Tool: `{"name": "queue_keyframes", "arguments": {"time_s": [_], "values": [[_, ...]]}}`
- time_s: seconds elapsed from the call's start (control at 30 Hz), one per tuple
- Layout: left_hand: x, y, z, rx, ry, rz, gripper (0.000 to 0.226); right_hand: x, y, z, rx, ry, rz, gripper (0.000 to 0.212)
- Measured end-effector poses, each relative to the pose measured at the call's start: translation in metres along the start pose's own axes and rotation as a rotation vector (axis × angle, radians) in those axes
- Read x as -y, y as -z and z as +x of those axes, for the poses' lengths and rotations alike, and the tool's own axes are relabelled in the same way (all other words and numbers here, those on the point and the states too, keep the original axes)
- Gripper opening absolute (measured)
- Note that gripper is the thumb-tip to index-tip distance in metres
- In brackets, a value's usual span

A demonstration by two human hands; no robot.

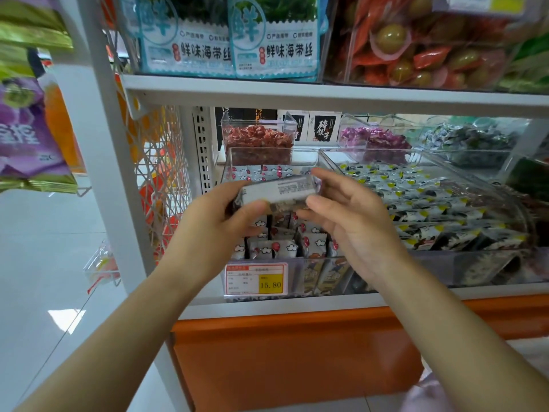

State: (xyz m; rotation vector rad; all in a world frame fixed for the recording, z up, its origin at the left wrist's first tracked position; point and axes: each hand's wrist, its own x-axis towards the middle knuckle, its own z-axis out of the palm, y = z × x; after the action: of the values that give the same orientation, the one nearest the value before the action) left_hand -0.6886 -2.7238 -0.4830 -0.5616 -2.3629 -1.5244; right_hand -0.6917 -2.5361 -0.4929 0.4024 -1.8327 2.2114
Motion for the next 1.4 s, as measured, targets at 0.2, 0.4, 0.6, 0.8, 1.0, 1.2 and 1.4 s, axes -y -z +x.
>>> {"name": "queue_keyframes", "arguments": {"time_s": [0.2, 0.4, 0.6, 0.8, 1.0, 1.2, 1.4], "values": [[0.001, -0.018, 0.009, -0.005, -0.023, 0.257, 0.057, 0.004, 0.008, 0.014, -0.24, 0.152, -0.201, 0.014], [0.014, -0.029, 0.012, 0.188, -0.169, 0.952, 0.054, 0.005, 0.014, 0.033, -0.318, 0.205, -0.485, 0.019], [0.017, -0.04, 0.041, 0.386, -0.111, 0.99, 0.059, 0.009, 0.012, 0.054, -0.379, 0.264, -0.564, 0.016], [0.033, -0.048, 0.055, 0.539, 0.023, 0.984, 0.065, -0.001, 0.009, 0.061, -0.397, 0.273, -0.556, 0.014], [0.027, -0.047, 0.047, 0.44, -0.025, 0.981, 0.06, -0.003, 0.009, 0.061, -0.359, 0.28, -0.582, 0.016], [0.014, -0.043, 0.037, 0.399, 0.0, 0.969, 0.052, -0.006, 0.011, 0.062, -0.164, 0.305, -0.787, 0.017], [0.014, -0.036, 0.025, 0.374, 0.016, 0.865, 0.047, -0.017, -0.007, 0.069, 0.147, 0.262, -1.129, 0.027]]}}
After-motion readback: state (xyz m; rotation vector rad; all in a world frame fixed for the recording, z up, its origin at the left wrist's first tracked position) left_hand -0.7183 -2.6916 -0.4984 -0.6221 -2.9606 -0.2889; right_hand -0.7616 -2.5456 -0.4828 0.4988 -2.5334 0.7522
